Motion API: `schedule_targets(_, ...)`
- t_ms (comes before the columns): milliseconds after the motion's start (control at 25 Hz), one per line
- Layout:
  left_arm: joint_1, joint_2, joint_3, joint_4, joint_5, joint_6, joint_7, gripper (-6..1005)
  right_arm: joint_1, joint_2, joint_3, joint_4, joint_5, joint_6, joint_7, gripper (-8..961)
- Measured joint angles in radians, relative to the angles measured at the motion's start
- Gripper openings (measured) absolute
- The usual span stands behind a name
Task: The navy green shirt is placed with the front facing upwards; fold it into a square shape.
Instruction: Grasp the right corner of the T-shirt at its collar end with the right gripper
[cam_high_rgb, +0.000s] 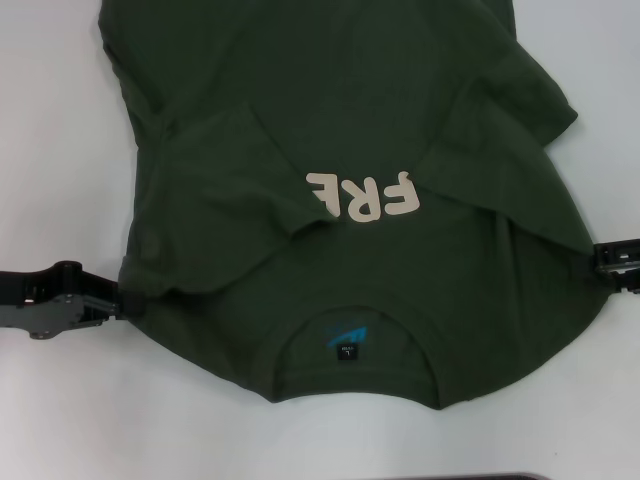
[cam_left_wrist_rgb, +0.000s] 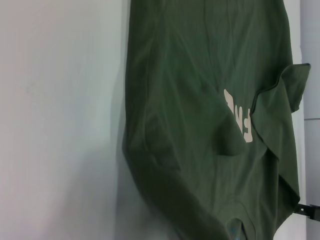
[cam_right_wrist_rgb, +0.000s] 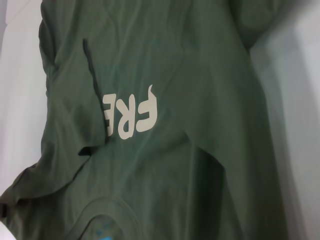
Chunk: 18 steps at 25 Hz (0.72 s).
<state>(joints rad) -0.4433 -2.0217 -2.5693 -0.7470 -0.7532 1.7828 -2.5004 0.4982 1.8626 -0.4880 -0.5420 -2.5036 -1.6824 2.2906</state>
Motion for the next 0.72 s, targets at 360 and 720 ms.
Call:
schedule_targets(360,-0.012,0.000,-0.002,0.001,0.000,-0.006,0.000,42,0.015,0.001,-0.001,0.036,0.000,0.030,0.005,925)
schedule_targets(720,-0.026,0.000,-0.002,0.001,0.000,-0.008,-0.009,42,0.025,0.001,-0.004,0.024,0.000,0.034,0.017,825)
